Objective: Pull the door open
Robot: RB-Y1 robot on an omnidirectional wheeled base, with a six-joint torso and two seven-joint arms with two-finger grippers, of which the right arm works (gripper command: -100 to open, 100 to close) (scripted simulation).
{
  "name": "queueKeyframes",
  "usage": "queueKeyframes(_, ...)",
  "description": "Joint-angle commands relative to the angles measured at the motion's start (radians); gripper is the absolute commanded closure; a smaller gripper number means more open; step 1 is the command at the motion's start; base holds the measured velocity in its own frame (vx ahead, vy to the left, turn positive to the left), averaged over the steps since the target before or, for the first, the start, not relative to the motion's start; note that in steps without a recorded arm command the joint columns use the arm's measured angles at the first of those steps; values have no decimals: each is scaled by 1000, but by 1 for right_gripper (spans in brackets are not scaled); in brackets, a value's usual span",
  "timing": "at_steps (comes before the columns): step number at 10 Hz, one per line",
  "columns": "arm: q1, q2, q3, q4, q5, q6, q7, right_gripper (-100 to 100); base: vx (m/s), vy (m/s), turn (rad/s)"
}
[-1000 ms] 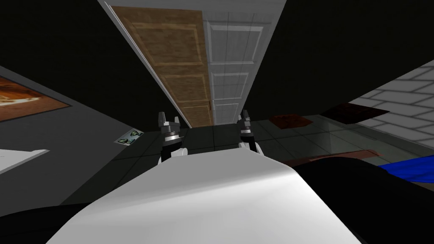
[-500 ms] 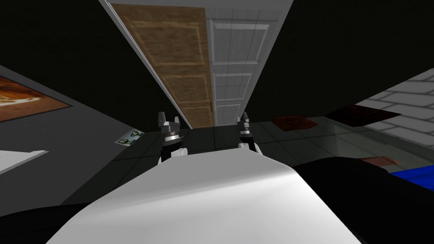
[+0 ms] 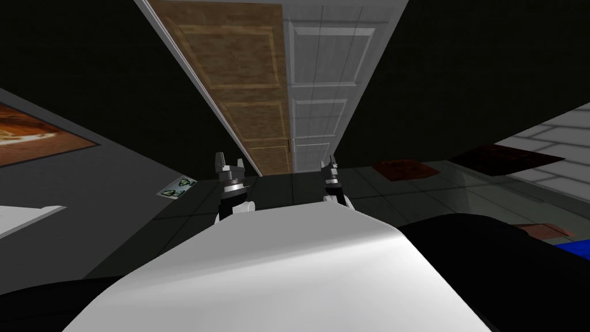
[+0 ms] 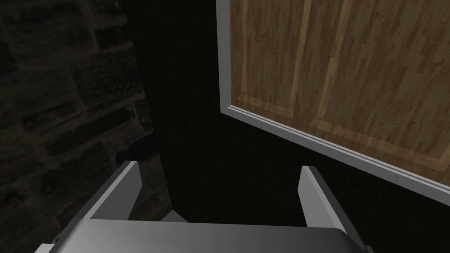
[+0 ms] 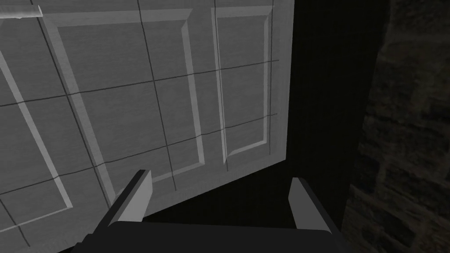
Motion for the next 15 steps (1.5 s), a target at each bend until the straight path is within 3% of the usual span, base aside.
queueKeyframes(1, -1, -5, 3, 25, -11, -11, -34, -100, 107, 19, 34)
queueKeyframes(15, -24, -45, 23, 258, -121, -92, -337, -100, 102, 26, 35)
